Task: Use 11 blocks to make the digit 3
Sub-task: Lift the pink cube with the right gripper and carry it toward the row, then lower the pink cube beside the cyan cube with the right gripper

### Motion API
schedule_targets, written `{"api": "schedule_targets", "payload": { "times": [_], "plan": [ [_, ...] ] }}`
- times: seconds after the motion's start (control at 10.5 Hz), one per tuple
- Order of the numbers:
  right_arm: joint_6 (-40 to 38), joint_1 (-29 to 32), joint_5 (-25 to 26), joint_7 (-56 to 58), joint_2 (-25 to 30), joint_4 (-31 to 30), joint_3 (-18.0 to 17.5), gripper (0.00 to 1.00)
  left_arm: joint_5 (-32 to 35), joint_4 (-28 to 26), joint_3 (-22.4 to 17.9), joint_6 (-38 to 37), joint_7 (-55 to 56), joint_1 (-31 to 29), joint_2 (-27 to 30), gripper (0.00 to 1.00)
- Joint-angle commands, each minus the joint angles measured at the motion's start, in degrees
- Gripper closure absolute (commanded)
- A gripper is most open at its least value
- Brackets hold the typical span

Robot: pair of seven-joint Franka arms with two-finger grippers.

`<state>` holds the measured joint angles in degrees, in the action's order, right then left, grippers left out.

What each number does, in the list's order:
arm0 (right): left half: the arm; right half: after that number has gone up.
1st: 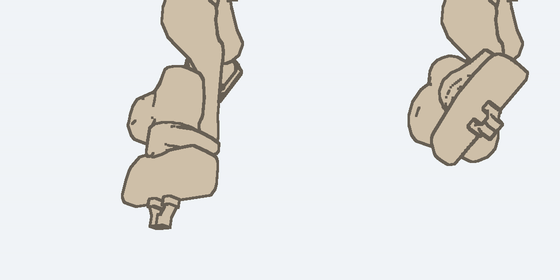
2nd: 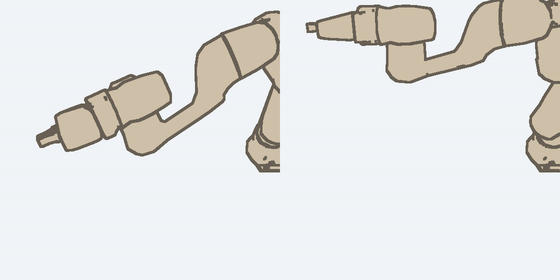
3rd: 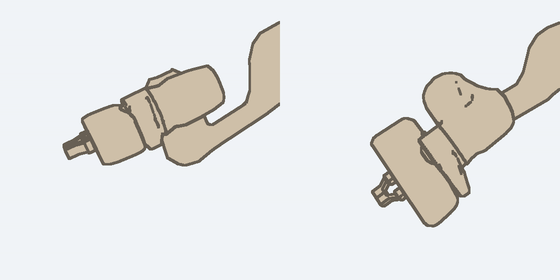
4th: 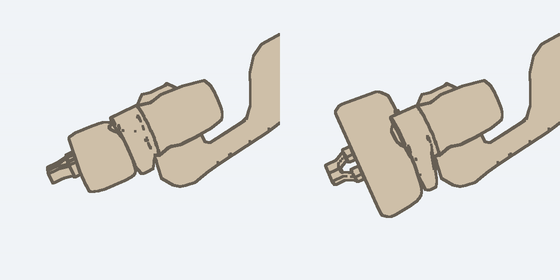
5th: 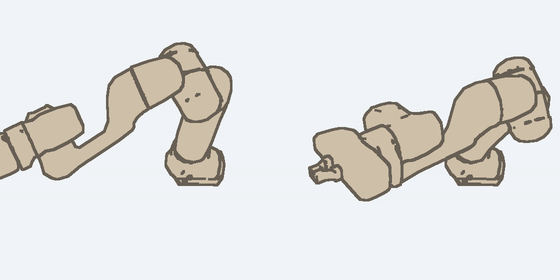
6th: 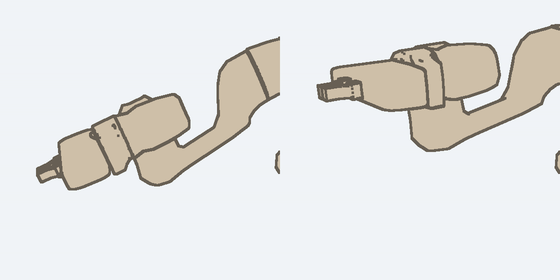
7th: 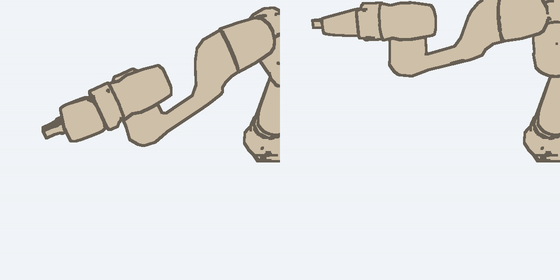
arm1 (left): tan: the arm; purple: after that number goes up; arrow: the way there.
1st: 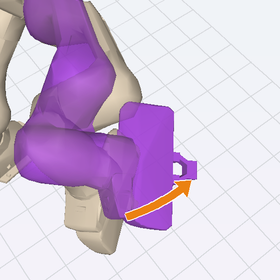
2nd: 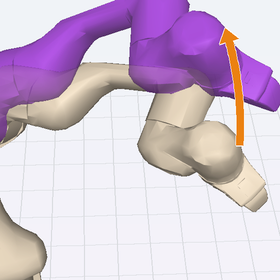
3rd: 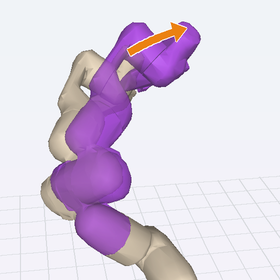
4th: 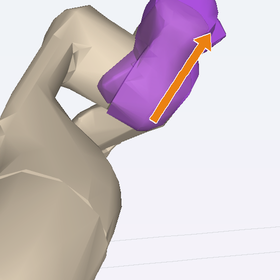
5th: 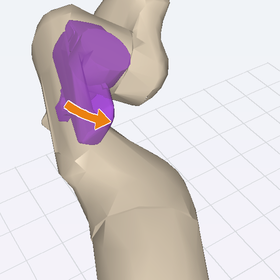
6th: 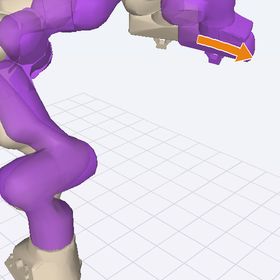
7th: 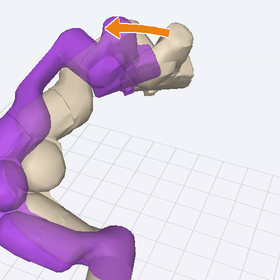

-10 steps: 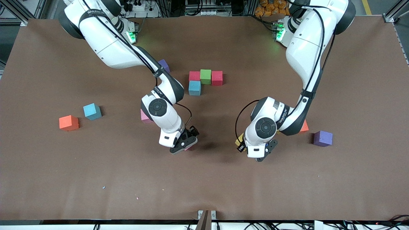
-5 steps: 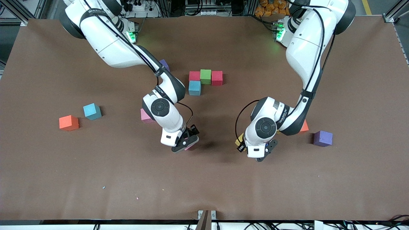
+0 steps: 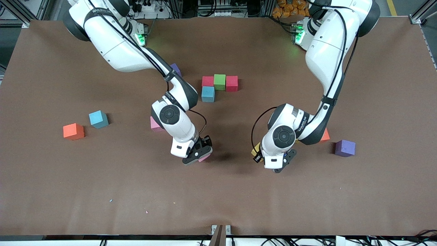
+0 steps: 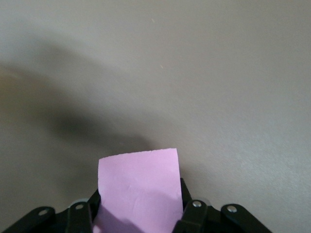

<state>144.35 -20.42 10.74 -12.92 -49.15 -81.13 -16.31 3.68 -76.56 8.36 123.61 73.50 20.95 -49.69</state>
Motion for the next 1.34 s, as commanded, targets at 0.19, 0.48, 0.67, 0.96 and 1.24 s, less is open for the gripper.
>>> {"api": "schedule_targets", "payload": {
  "times": [0.19, 0.48, 0.67, 0.96, 1.24],
  "plan": [
    [-13.35, 1.52, -1.34, -14.2, 8.7, -1.04, -5.74, 1.0, 3.78, 0.18, -0.18, -0.22, 0.15, 0.23, -0.24, 1.0],
    [-21.31, 1.26, -1.25, -26.33, 16.77, -7.68, -8.9, 1.0, 3.88, 0.18, -0.18, -0.22, 0.15, -0.03, -0.15, 1.0],
    [-14.68, 1.17, -1.16, -27.86, 24.24, -19.78, -9.0, 1.0, 3.97, 0.18, -0.18, -0.22, 0.07, -0.03, -0.15, 1.0],
    [5.09, 0.74, 0.23, -35.42, 31.03, -37.82, -8.91, 1.0, 3.97, 0.18, -0.18, -0.22, 0.07, -0.03, -0.15, 1.0],
    [13.31, 0.91, 10.46, -43.45, 31.93, -42.7, -8.47, 1.0, 3.97, 0.09, -0.18, -0.22, 0.07, 0.06, -0.23, 1.0]
  ]
}}
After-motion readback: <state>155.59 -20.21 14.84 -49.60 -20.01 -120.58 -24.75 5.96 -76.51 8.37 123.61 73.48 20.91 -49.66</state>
